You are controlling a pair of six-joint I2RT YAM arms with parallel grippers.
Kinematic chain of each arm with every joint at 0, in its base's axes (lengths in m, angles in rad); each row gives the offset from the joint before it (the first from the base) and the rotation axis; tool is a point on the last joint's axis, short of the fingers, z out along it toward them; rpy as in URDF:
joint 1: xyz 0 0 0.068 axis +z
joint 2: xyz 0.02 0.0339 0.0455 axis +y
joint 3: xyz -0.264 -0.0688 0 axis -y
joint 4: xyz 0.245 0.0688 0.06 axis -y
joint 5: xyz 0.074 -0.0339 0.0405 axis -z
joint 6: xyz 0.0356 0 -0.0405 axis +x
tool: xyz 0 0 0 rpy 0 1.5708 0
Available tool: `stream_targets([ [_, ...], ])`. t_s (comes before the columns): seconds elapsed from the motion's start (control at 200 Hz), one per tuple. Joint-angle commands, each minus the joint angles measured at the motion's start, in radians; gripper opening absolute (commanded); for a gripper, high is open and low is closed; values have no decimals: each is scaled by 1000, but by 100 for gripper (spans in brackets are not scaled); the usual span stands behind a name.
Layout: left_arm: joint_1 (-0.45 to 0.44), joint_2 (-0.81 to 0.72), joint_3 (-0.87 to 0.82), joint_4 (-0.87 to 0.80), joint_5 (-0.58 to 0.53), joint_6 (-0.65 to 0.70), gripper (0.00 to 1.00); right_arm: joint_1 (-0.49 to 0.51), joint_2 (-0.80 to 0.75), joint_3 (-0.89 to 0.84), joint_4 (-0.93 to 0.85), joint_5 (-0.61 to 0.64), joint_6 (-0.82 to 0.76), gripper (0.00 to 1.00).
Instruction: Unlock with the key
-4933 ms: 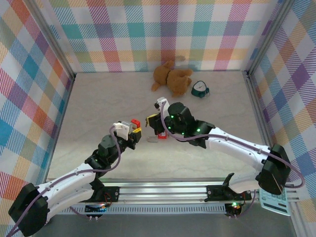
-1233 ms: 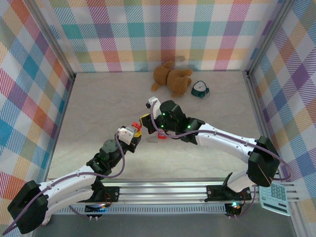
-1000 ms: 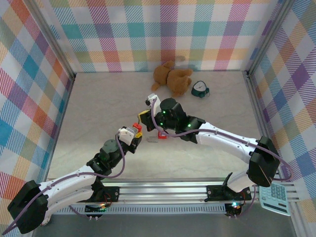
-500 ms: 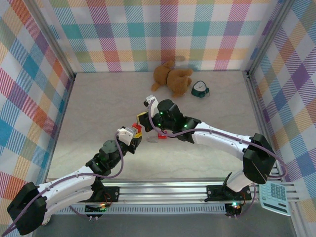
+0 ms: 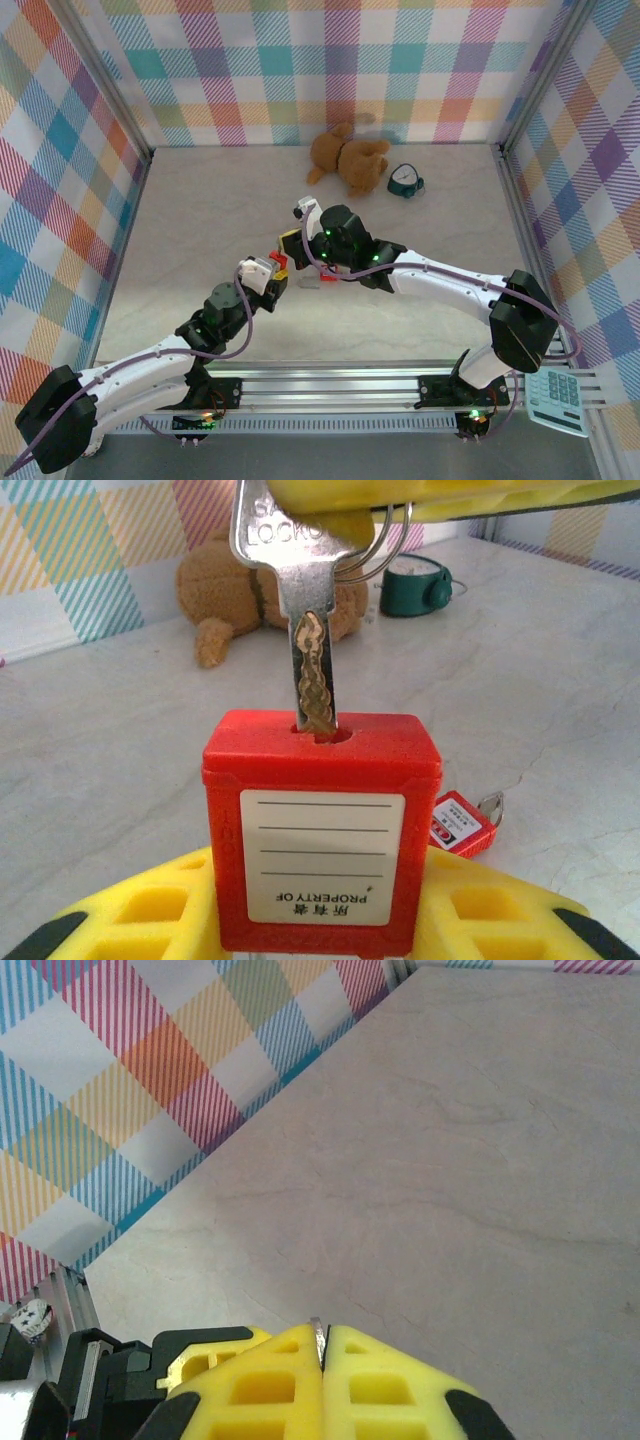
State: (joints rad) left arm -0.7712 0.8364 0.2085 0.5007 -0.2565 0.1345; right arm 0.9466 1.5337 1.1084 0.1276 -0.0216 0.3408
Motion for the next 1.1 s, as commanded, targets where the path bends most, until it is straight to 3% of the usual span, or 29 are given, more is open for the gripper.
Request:
stream_targets([
  [0.0, -8, 3, 58, 77, -47, -36, 13, 21, -20, -28, -39, 24, -1, 0],
  [0.37, -9, 9, 106, 82, -66, -101, 12, 75, 17, -47, -10, 104, -2, 0],
  [0.65, -9, -9, 137, 42, -39, -104, 11, 80, 14, -52, -67, 79, -26, 0],
  [1.095, -10, -61, 149, 36, 11, 45, 12, 78, 29, -50, -106, 28, 15, 0],
])
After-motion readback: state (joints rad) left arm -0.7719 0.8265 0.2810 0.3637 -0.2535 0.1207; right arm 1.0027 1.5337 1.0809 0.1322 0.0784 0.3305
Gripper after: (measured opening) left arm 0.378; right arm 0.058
